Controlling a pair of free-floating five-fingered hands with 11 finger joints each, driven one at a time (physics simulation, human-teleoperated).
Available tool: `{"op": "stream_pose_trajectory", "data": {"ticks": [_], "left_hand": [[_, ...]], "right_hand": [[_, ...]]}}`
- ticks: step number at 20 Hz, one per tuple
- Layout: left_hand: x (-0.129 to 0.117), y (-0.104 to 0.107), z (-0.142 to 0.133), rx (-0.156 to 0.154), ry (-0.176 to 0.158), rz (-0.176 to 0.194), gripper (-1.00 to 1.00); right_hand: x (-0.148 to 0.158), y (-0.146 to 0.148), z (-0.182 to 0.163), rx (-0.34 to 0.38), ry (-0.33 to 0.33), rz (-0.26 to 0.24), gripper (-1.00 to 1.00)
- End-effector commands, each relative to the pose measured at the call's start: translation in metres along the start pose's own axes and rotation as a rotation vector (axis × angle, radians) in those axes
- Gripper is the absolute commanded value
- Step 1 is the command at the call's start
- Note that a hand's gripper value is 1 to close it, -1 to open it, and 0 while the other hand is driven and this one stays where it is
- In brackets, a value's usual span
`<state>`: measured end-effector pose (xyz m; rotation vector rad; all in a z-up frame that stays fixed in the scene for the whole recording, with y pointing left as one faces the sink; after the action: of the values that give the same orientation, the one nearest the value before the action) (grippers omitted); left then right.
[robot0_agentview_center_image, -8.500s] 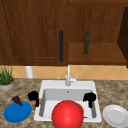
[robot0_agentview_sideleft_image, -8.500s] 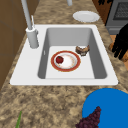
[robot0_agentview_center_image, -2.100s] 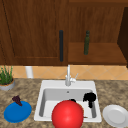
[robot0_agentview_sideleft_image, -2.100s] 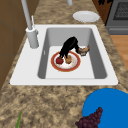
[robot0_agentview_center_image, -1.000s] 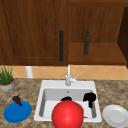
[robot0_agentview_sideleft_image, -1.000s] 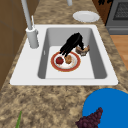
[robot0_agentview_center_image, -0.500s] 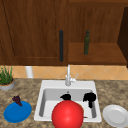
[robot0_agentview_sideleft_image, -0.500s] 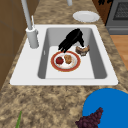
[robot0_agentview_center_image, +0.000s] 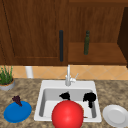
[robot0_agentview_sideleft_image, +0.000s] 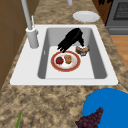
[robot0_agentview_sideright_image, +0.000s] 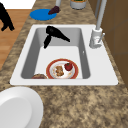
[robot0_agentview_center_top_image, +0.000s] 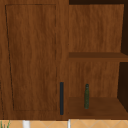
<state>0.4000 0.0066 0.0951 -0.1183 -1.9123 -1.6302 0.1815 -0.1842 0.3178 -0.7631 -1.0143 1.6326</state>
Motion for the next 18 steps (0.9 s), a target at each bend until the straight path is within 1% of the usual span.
{"op": "stream_pose_trajectory", "data": {"ticks": [1,8,10,13,15,16,18], "left_hand": [[0.001,0.010,0.003,-0.051,-0.115,-0.027,-1.00],[0.004,0.028,0.008,-0.047,-0.154,-0.028,-1.00],[0.006,0.032,0.013,-0.045,-0.153,-0.025,-1.00],[0.014,0.041,0.016,-0.057,-0.167,-0.049,-1.00],[0.017,0.046,0.018,-0.057,-0.172,-0.050,-1.00],[0.020,0.049,0.020,-0.057,-0.170,-0.053,-1.00],[0.025,0.054,0.030,-0.046,-0.145,-0.055,-1.00]], "right_hand": [[0.000,0.000,0.000,0.000,0.000,0.000,0.00],[0.000,0.000,0.000,0.000,0.000,0.000,0.00],[0.000,0.000,0.000,0.000,0.000,0.000,0.00],[0.000,0.000,0.000,0.000,0.000,0.000,0.00],[0.000,0.000,0.000,0.000,0.000,0.000,0.00],[0.000,0.000,0.000,0.000,0.000,0.000,0.00],[0.000,0.000,0.000,0.000,0.000,0.000,0.00]]}}
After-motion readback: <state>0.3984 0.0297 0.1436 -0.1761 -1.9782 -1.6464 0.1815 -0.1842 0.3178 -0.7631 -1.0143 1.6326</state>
